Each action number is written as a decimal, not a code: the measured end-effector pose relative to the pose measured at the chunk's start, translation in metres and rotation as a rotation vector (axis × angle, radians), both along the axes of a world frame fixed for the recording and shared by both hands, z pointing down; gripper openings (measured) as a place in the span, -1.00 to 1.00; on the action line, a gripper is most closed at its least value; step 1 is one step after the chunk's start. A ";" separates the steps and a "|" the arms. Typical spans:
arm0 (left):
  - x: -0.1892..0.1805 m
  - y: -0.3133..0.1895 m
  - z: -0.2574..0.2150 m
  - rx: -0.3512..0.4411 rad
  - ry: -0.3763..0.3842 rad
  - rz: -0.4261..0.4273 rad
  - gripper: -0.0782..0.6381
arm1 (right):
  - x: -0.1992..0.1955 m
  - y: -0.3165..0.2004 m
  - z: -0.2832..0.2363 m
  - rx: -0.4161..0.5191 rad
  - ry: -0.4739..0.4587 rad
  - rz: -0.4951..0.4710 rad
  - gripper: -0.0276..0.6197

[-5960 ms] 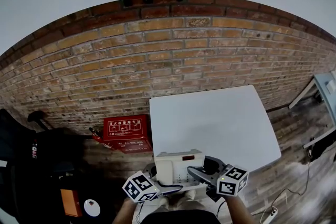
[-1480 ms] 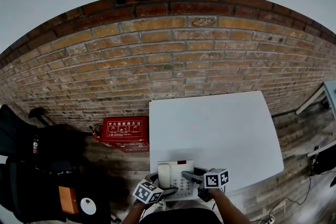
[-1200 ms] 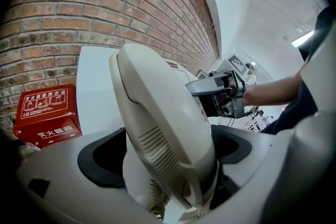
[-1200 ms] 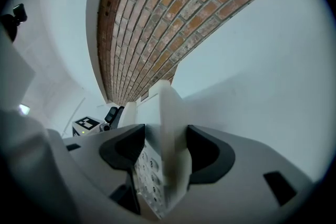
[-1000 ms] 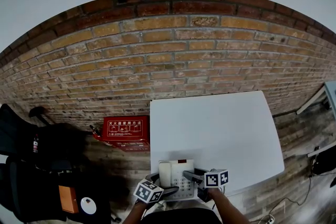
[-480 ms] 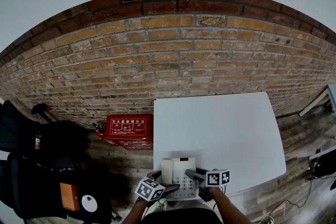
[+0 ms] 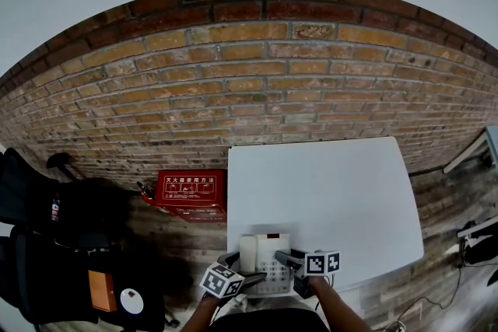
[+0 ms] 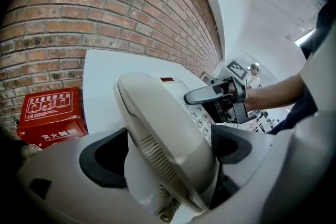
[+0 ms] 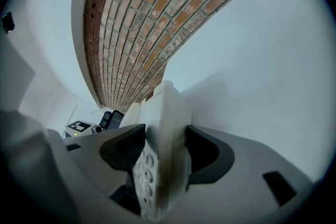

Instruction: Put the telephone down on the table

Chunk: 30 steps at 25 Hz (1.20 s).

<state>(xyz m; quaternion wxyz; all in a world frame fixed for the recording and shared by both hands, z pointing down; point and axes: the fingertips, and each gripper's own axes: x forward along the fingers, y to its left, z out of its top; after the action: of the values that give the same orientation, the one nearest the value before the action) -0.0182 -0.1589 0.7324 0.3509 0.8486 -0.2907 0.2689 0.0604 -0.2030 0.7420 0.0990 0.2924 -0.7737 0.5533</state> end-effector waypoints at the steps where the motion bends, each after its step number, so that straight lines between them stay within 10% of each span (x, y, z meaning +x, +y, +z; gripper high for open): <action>1: 0.000 -0.001 0.000 0.004 0.000 -0.003 0.62 | 0.000 0.000 0.001 -0.001 -0.001 0.001 -0.13; 21: -0.025 -0.014 -0.039 0.191 -0.042 -0.009 0.61 | -0.001 -0.003 0.003 -0.007 0.023 -0.005 -0.13; 30: -0.015 -0.016 -0.066 0.372 -0.230 0.180 -0.26 | -0.002 -0.003 0.003 -0.007 0.031 0.001 -0.13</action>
<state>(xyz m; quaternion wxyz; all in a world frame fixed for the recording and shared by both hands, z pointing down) -0.0334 -0.1750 0.6660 0.1276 0.8849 -0.2966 0.3357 0.0587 -0.2057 0.7451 0.1117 0.3012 -0.7700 0.5513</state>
